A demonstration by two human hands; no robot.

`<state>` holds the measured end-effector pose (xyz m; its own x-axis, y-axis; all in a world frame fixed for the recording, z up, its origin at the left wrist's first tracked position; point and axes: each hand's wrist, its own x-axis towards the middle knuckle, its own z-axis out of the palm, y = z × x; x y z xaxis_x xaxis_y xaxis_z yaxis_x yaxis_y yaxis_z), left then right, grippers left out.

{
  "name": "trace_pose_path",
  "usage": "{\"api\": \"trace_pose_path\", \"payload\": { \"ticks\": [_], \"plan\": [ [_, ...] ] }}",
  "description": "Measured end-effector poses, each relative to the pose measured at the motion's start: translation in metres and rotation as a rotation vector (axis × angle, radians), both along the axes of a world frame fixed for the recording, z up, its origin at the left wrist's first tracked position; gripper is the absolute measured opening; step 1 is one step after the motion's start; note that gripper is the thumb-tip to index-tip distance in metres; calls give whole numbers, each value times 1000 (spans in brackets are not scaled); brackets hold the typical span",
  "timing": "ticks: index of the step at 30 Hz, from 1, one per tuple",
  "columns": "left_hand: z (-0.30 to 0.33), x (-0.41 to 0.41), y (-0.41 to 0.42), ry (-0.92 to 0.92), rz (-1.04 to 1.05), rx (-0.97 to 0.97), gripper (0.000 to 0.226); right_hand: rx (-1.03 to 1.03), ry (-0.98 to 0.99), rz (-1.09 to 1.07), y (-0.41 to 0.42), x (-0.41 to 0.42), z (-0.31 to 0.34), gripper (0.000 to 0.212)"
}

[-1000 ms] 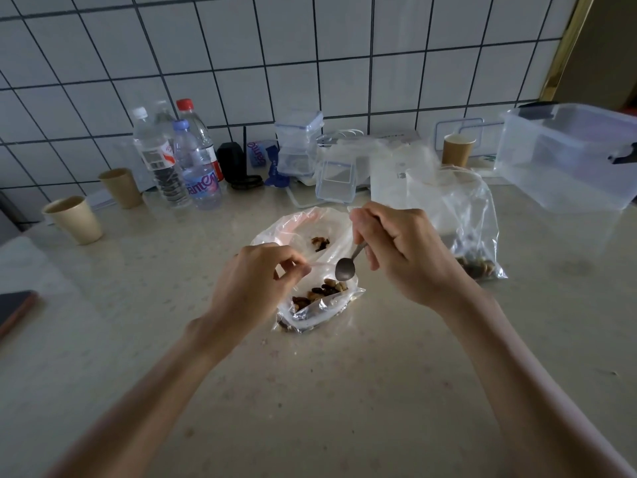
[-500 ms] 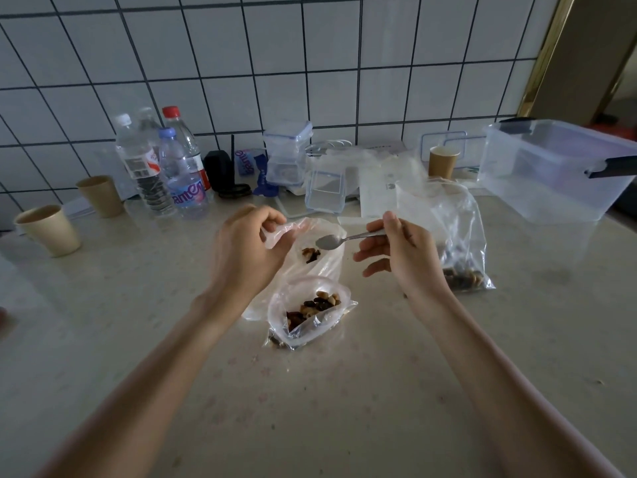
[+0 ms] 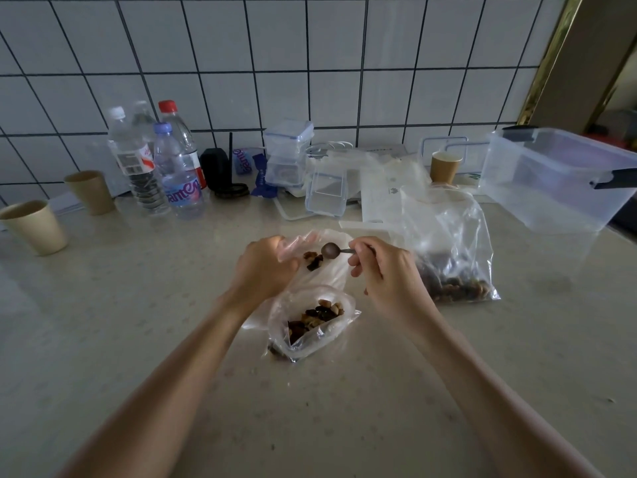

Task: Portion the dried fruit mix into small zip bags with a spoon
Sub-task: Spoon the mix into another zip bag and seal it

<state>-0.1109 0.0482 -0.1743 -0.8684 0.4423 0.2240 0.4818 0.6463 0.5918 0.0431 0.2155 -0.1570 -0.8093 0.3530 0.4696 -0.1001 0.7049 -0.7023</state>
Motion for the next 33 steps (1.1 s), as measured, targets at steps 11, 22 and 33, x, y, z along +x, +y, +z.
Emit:
{"api": "trace_pose_path", "payload": {
  "ticks": [11,22,33],
  "plan": [
    [-6,8,-6,-145,-85,242,39,183,32,-7,-8,-1,3,30],
    [-7,7,-3,-234,-12,336,22,92,2,-93,-9,-8,-6,33],
    [-8,9,-3,-186,-24,353,26,96,90,-66,-10,-8,-5,35]
  ]
}}
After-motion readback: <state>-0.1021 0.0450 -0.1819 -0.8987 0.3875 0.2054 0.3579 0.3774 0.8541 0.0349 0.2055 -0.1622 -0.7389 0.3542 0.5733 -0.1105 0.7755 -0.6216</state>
